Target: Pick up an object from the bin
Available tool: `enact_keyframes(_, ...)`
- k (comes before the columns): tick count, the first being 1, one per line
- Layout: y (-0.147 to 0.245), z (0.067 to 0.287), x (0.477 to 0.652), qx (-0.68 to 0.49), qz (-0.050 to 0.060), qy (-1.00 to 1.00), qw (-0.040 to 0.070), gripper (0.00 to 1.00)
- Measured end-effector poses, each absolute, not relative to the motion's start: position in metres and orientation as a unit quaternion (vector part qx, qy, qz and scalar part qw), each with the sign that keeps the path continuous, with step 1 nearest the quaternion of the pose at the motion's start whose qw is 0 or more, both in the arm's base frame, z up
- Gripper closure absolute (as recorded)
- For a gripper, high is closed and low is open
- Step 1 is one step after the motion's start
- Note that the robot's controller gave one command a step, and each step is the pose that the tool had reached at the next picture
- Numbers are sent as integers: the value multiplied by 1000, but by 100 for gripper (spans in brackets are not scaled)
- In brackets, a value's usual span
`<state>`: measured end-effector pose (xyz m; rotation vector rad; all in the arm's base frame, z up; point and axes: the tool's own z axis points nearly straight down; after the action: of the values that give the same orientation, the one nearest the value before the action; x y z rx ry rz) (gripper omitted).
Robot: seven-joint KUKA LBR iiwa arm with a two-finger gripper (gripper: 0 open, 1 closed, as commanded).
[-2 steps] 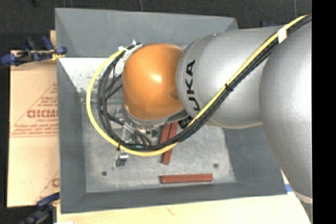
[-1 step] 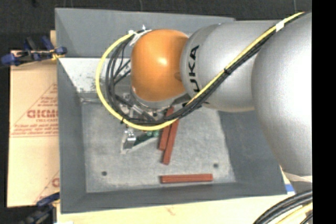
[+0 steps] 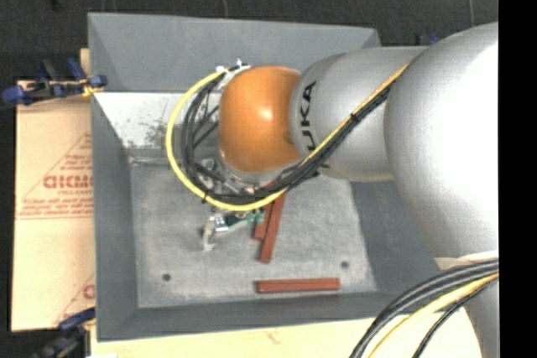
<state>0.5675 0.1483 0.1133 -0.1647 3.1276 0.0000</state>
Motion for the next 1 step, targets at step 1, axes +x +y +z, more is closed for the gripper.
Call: enact_keyframes(1,85,80,562,1,5,1000,-1,100)
